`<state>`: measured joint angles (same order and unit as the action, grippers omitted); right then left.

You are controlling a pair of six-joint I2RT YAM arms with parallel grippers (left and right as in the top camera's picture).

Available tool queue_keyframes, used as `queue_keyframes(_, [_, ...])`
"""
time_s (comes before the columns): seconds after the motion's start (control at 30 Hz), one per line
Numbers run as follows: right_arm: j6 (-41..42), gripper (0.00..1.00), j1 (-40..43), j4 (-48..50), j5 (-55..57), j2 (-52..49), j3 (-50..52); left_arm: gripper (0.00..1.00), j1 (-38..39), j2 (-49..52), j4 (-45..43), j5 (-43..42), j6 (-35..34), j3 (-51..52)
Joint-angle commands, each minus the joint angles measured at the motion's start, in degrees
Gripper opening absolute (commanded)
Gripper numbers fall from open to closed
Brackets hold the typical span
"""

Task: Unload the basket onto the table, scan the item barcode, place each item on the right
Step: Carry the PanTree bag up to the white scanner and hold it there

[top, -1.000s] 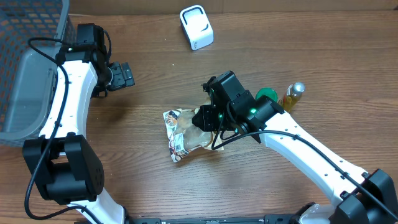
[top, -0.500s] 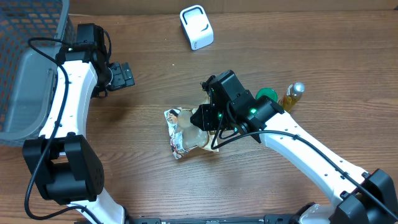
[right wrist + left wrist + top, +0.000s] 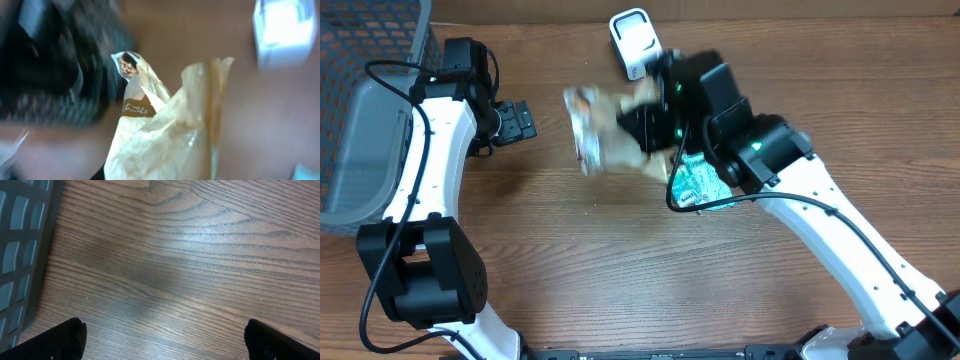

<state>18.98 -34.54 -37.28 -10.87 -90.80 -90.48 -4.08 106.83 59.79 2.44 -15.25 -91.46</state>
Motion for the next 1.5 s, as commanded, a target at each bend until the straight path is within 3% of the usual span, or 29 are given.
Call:
queue_keyframes(0.0, [-8.7,0.04,-0.4,5.4,12.7,0.4,-1.4,1.0,0.0,-0.8,0.0,0.7,0.3,-0.5])
queue_keyframes(0.27, [-21.5,0.04,-0.4,20.1,25.6,-6.4,-1.4,1.0,0.0,-0.8,0.0,0.7,0.3,-0.5])
queue_keyframes(0.53, [-44.4,0.04,-0.5,40.2,38.4,-20.3,-1.4,1.0,0.0,-0.8,0.0,0.7,0.3,-0.5])
queue_keyframes(0.8, [-60.6,0.04,-0.5,56.3,39.3,-28.5,-1.4,0.99,0.0,-0.8,0.0,0.7,0.3,-0.5])
queue_keyframes(1.0, [-73.4,0.04,-0.3,61.5,39.1,-32.7,-1.4,1.0,0.0,-0.8,0.0,0.7,0.3,-0.5])
queue_keyframes(1.47, [-74.3,0.04,2.3,73.7,33.1,-40.1,-1.4,1.0,0.0,-0.8,0.0,0.7,0.3,-0.5])
